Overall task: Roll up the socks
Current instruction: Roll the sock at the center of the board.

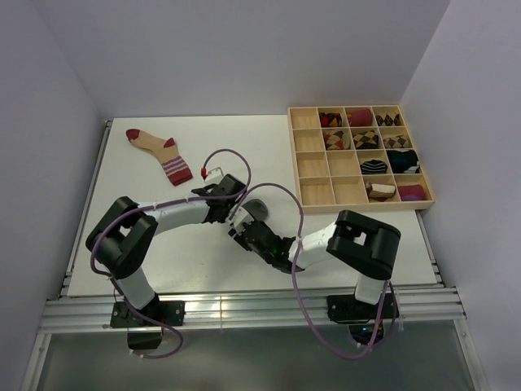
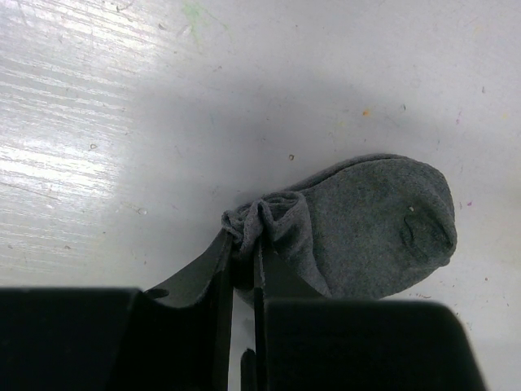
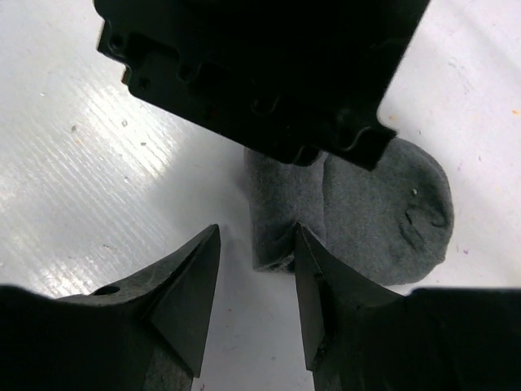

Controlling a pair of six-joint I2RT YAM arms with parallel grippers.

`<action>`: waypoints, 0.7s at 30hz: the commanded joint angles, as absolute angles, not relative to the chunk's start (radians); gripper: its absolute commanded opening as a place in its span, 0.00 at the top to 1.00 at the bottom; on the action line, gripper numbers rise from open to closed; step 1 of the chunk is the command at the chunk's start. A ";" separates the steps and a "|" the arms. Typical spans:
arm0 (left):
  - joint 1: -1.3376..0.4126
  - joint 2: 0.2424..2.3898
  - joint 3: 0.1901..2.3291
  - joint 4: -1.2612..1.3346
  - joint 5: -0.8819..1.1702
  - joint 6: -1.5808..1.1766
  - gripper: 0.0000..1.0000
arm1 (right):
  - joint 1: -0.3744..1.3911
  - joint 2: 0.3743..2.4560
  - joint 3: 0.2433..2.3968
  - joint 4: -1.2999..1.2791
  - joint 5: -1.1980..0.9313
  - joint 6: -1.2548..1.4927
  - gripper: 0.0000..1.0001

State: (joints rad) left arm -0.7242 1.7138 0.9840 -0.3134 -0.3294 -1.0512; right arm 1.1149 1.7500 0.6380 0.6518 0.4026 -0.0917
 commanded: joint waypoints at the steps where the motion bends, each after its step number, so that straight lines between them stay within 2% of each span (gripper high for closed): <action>1: -0.730 1.717 0.971 -0.391 -0.296 -1.034 0.87 | 1.120 1.789 0.681 0.699 0.410 -0.101 0.52; 4: -0.730 1.710 0.969 -0.388 -0.296 -1.035 0.87 | 1.118 1.813 0.690 0.684 0.410 -0.095 0.57; 10: -0.729 1.706 0.965 -0.387 -0.302 -1.052 0.85 | 1.100 1.844 0.695 0.651 0.382 -0.074 0.88; 12: -0.727 1.695 0.957 -0.385 -0.310 -1.068 0.79 | 1.088 1.835 0.683 0.647 0.365 -0.055 1.00; 14: -0.718 1.672 0.937 -0.377 -0.310 -1.092 0.72 | 1.072 1.818 0.673 0.646 0.335 -0.041 1.00; 15: -0.713 1.661 0.928 -0.365 -0.308 -1.100 0.64 | 1.065 1.812 0.663 0.646 0.321 -0.029 1.00; 20: -0.663 1.582 0.870 -0.333 -0.295 -1.149 0.54 | 1.014 1.773 0.634 0.646 0.220 -0.008 1.00; 21: -0.655 1.568 0.861 -0.330 -0.295 -1.157 0.48 | 1.008 1.770 0.632 0.643 0.207 -0.005 1.00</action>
State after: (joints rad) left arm -0.6716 1.6268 0.8913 -0.3069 -0.3187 -1.1152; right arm 1.0378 1.7950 0.6594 0.6788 0.2829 -0.0418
